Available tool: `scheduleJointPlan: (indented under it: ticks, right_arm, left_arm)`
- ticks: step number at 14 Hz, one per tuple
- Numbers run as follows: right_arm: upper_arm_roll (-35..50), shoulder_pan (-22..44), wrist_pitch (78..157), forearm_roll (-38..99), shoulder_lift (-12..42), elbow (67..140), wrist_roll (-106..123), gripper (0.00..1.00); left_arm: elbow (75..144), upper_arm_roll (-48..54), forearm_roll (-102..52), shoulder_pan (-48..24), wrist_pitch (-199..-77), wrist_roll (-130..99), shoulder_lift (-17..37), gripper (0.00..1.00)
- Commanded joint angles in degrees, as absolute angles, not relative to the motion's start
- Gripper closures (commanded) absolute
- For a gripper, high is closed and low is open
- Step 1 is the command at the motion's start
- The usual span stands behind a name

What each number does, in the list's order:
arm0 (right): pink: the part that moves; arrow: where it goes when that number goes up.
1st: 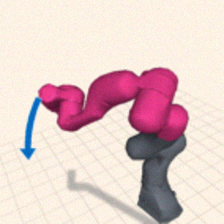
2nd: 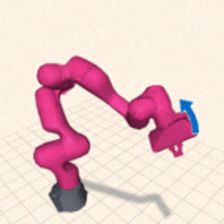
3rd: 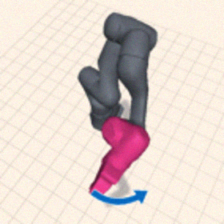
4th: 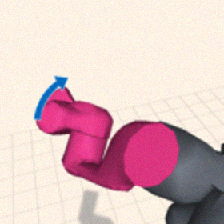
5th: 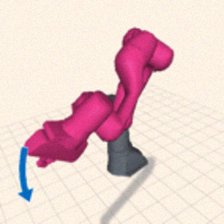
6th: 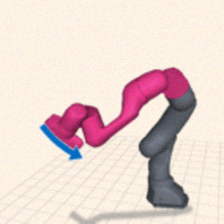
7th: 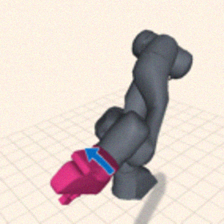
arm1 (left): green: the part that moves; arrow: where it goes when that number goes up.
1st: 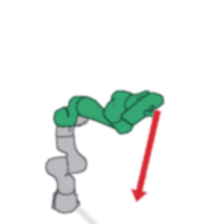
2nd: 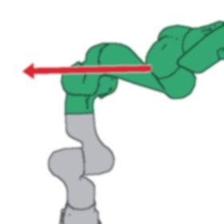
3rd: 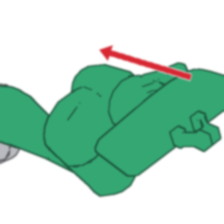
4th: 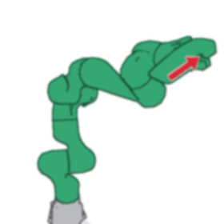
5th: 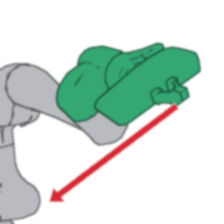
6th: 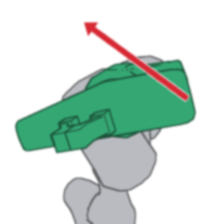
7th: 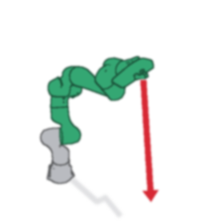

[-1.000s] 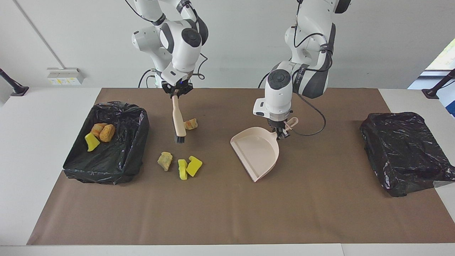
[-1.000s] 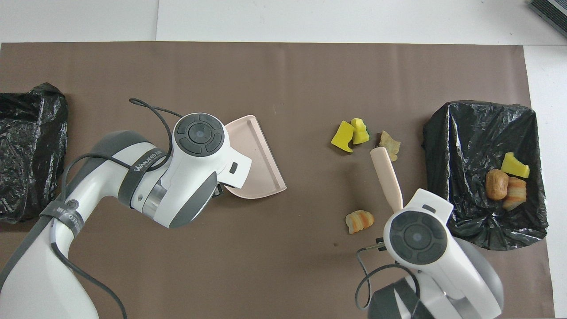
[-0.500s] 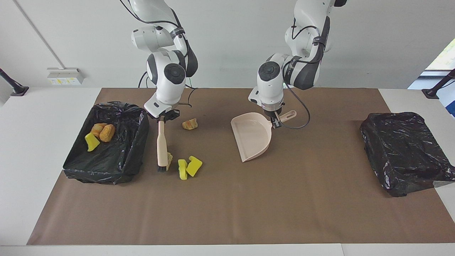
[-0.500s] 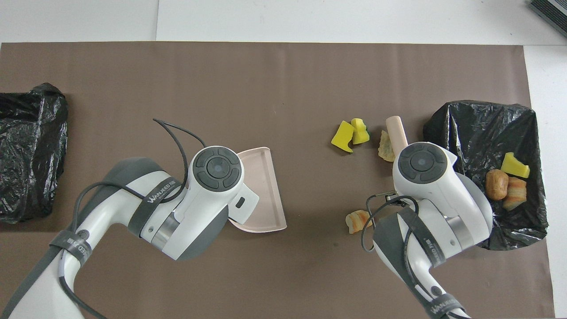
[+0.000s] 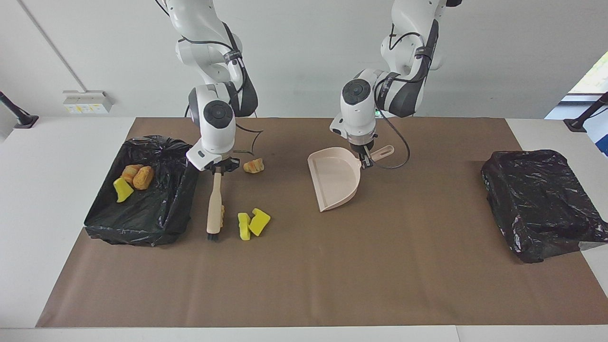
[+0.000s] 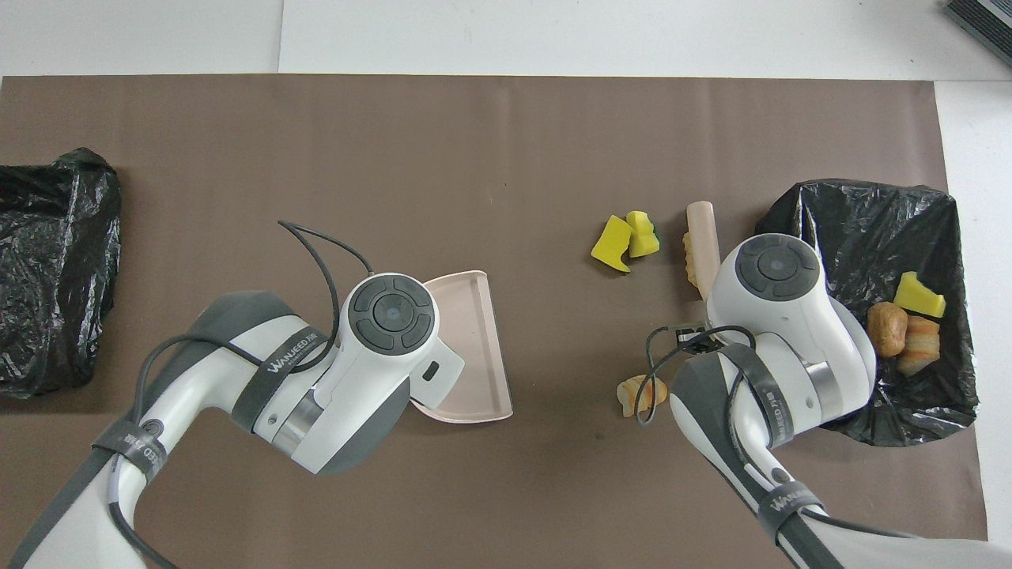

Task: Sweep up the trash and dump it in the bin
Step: 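Hold the dustpan with the left gripper while the right gripper sweeps scraps, then brush the sponge pieces into the dustpan with the right gripper's brush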

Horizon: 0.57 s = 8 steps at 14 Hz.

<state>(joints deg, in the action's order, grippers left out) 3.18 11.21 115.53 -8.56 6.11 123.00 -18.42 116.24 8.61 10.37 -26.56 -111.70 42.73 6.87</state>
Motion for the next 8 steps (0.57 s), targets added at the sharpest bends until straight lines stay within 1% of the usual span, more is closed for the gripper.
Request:
scheduleJointPlan:
  ticks: [1, 3, 5, 6, 8]
  right_arm:
    - [4.31, 13.79, 115.75, 1.19, 6.77, 122.17, -14.34, 1.00]
    - [4.66, 15.37, 114.62, 9.28, 6.33, 121.99, -10.92, 1.00]
    - [4.75, 18.01, 112.95, 11.07, 5.72, 121.91, -11.07, 1.00]
    - [4.66, 19.50, 112.59, 12.64, 4.41, 121.99, -11.42, 1.00]
    - [4.48, 19.43, 108.83, 13.62, -0.24, 121.82, -11.60, 1.00]
  left_arm:
    - [117.95, 8.17, 10.02, -24.70, -114.51, 43.51, 6.24, 1.00]
    - [117.86, 8.09, 9.84, -23.91, -115.40, 43.42, 6.50, 1.00]
    - [117.51, 8.09, 9.76, -22.51, -116.97, 43.42, 7.12, 1.00]
    - [117.51, 8.00, 9.76, -22.24, -117.68, 43.33, 7.21, 1.00]
    - [116.99, 7.91, 9.76, -21.01, -118.04, 41.76, 7.56, 1.00]
